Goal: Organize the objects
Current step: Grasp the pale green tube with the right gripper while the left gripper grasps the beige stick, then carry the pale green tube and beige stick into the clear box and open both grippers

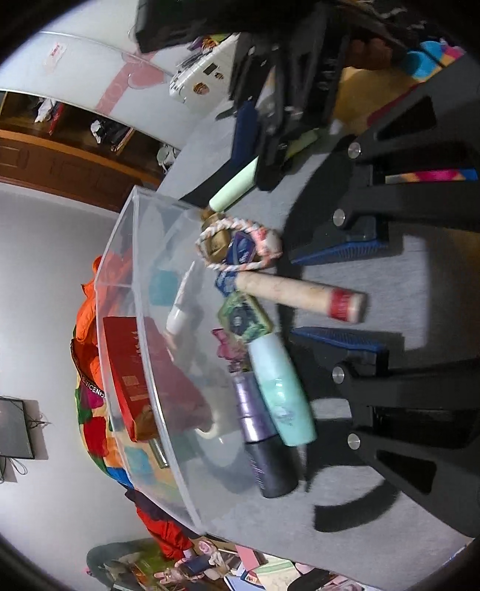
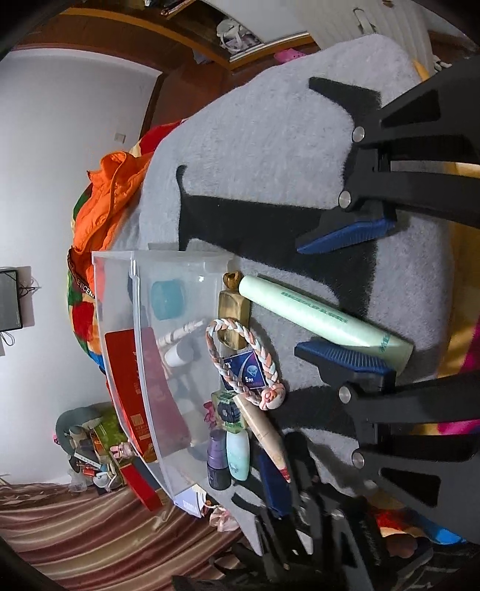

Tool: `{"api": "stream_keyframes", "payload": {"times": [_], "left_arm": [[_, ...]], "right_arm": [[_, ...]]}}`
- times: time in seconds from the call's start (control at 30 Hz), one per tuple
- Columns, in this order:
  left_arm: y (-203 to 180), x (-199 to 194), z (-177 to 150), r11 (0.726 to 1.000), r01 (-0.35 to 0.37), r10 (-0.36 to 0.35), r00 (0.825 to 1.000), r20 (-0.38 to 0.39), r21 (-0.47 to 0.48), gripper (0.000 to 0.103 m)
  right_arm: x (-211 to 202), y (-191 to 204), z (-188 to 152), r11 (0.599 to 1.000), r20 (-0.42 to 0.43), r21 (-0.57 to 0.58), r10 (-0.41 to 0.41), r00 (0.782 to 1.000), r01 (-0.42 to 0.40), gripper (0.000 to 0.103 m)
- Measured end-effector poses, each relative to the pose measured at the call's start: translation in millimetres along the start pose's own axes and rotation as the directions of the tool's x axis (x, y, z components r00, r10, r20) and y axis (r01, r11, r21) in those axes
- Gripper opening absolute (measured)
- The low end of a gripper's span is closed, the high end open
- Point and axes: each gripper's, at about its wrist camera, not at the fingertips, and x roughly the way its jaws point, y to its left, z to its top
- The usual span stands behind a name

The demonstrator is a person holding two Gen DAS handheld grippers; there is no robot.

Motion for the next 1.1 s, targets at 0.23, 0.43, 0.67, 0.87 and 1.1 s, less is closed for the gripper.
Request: {"api": "stream_keyframes", "payload": {"times": [0.23, 0.43, 0.67, 0.87, 1.1], "left_arm": [[-6, 8, 0, 1.0, -0.031, 0.031, 0.999, 0.032, 0.004, 0.024], [-3, -3, -8, 0.999, -0.045, 0.045, 0.998, 0.049, -0.01, 0.015], [3, -21, -11, 0.997, -0.049, 0.053, 0.995, 0.079, -0.056, 0.015], [12, -40, -1, 0.994, -0.045, 0.057, 0.99, 0.132, -0.095, 0.015], [19, -60, 13, 0.991, -0.072, 0.094, 0.977, 0.192, -0.117, 0.014]], "right_arm": [[1, -2, -1, 0.999, 0.033, 0.012, -0.051, 0.998, 0.051, 0.014], [-9, -7, -2, 0.999, 0.052, 0.033, -0.043, 0.998, 0.041, 0.014], [-32, -5, 3, 1.0, 0.103, 0.027, -0.013, 0.995, 0.01, 0.014], [-51, -4, 13, 1.0, 0.154, 0.022, 0.011, 0.988, -0.014, 0.014], [-59, -4, 35, 0.998, 0.202, 0.018, 0.05, 0.978, -0.055, 0.014]]}}
